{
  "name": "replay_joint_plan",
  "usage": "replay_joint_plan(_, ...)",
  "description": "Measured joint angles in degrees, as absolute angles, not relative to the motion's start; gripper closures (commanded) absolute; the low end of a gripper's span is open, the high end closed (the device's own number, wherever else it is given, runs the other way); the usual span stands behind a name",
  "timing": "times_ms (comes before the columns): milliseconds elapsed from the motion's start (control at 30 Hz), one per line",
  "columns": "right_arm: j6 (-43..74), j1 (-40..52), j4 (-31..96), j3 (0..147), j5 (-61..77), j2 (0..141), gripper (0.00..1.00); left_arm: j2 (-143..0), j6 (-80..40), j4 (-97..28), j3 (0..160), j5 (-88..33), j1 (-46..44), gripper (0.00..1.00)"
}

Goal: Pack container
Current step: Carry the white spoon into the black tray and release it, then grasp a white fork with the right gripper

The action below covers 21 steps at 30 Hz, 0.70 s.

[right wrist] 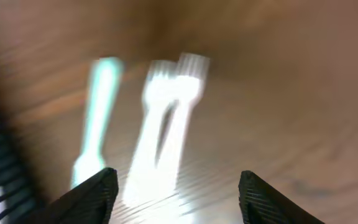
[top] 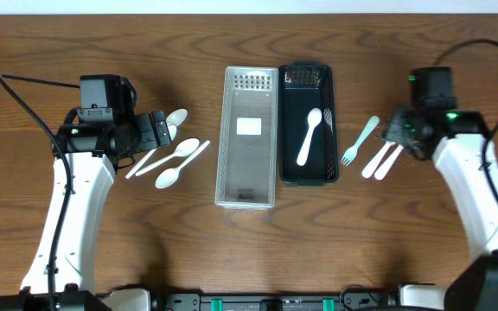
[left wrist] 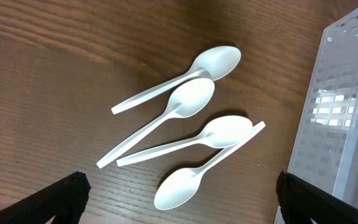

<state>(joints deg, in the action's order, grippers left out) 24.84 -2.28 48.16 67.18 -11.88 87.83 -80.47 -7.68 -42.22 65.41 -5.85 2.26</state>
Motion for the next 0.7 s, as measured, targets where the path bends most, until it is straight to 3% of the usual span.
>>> replay_joint_plan(133, 25.54, -6.57, 45.89, 66.52, -10.5, 92.64, 0.4, -80.47, -7.66, -42.22, 65.41, -5.85, 2.26, 0.02)
replay_joint_plan(700, 26.2, -6.79, 42.35, 66.15, -7.05, 107.87, 0.51, -80.47, -7.68, -42.22, 65.41, -5.85, 2.26, 0.02)
